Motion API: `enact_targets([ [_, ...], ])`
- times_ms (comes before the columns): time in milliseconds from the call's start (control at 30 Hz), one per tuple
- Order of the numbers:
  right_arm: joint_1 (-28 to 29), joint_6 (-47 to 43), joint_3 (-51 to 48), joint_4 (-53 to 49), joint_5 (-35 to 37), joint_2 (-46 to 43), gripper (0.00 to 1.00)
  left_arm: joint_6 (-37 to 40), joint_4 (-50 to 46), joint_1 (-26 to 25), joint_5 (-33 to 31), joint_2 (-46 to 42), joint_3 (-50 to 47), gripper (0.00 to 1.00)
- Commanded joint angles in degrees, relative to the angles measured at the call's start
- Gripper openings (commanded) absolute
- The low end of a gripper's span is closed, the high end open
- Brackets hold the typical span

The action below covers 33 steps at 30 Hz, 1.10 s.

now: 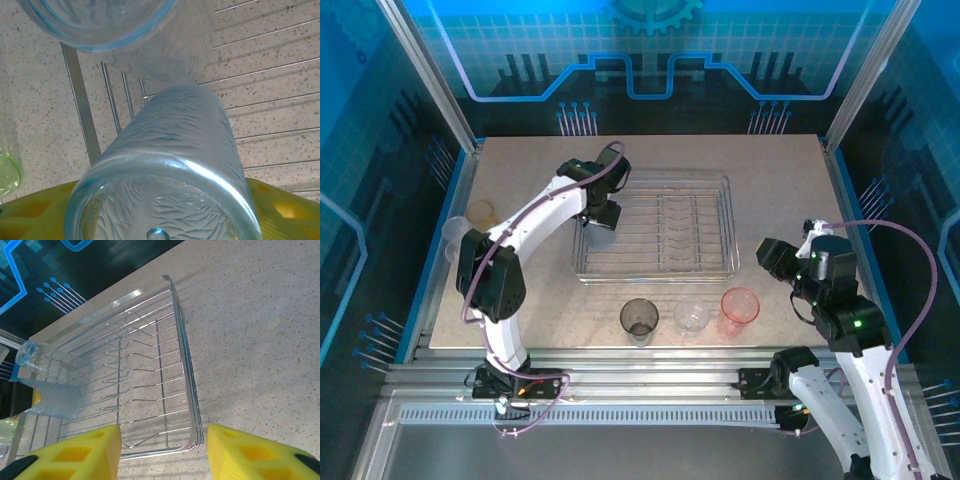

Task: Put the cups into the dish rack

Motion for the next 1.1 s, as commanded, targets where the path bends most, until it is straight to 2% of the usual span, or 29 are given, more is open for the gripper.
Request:
enact_targets([
  [0,-1.0,-1.0,0.6,-1.1,1.2,-0.6,0.50,1.2,-1.2,0.2,-2.9,1.3,2.2,0.36],
  [133,-0.9,-1.1,0.6,-1.3,1.6,-0.6,0.50,1.3,-1.6,0.6,0.2,2.1,2.6,0.42],
  [333,-1.0,1.4,0.6,-1.7,1.1,0.1,0.53,1.5,-3.5,1.0,0.6,3.5,3.7,0.56],
  [367,-1.0,1.9,0.6,-1.6,1.0,0.4,0.53,1.6,-3.6,1.0,0.6,3.5,3.7,0.62],
  [467,-1.0,1.3,0.6,-0.9,-0.7,1.3,0.53,2.1,-3.6,1.1,0.7,3.1,3.7,0.90],
  [533,-1.0,0.1,2.8,-1.0,-1.7,2.3,0.53,2.2,-3.4,1.2,0.7,2.5,3.7,0.99],
  [900,-1.0,-2.3,5.4,-1.2,-7.3,7.0,0.55,1.9,-1.5,1.3,2.1,-2.4,3.9,0.99],
  [1067,-1.0,-2.3,5.5,-1.0,-9.5,8.0,0.55,1.1,0.3,2.0,3.9,-7.8,3.0,1.00],
])
